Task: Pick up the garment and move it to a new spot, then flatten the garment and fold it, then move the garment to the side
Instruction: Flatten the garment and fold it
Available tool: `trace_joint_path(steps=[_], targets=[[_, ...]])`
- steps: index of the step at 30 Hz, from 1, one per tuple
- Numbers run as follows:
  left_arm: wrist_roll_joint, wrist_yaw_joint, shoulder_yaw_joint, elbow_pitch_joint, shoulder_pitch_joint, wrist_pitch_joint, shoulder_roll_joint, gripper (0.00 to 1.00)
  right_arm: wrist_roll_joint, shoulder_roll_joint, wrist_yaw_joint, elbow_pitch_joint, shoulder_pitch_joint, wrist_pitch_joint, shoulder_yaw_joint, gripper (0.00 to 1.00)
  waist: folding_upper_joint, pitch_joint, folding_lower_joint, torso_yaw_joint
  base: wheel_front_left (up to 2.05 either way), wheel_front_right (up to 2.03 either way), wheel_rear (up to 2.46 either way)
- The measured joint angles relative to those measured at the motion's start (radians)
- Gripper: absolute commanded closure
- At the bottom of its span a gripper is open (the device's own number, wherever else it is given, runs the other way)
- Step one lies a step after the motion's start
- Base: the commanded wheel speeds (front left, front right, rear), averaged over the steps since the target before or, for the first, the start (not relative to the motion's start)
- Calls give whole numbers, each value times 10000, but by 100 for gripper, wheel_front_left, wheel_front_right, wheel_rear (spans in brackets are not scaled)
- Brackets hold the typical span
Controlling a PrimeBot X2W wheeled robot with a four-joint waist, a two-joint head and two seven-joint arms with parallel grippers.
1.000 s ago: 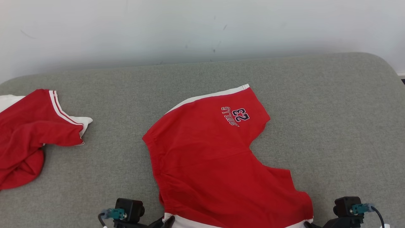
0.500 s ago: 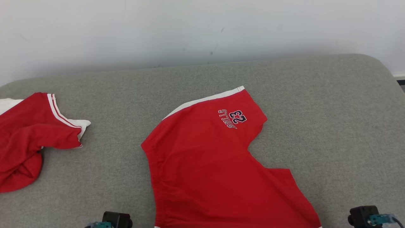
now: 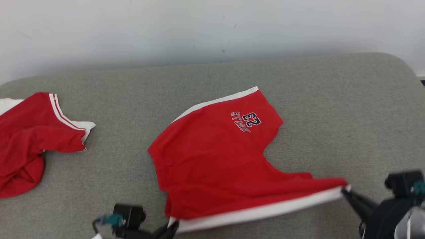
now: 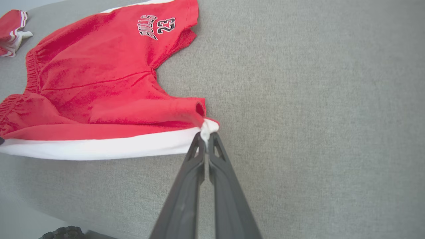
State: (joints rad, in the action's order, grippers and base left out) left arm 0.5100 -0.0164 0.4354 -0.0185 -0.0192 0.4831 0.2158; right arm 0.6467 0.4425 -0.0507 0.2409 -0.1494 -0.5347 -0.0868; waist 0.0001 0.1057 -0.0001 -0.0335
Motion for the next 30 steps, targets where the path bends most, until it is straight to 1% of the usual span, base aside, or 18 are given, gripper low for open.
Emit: trace_joint_path(steps=[4,8,16,23,25,30], targets=[[-232,290,59,67,1035,61,-485,100,44,477,297,178,1300,-368,121,100,-1,240,1,141,0,0,0],[-616,594,52,291,2083,94,-926,100,209,928,598,-123,2529,-851,201,100,0,556,2,355,0,0,0],[-836,790,29,719,3758,105,-1360,100,531,1260,1016,-1007,4626,-1444,190,100,0,1298,2,1024,0,0,0],[-984,903,-77,1321,5132,71,-1584,100,748,1287,1220,-1858,6055,-1668,56,100,1,1935,3,1731,0,0,0],[-976,968,-111,1513,5462,-17,-1657,100,750,1262,1229,-2132,6436,-1695,-23,100,0,2111,3,1910,0,0,0],[-959,1049,-148,2100,6084,-190,-1755,100,752,1057,1363,-2995,7415,-1699,-339,100,1,2539,2,2238,0,0,0]])
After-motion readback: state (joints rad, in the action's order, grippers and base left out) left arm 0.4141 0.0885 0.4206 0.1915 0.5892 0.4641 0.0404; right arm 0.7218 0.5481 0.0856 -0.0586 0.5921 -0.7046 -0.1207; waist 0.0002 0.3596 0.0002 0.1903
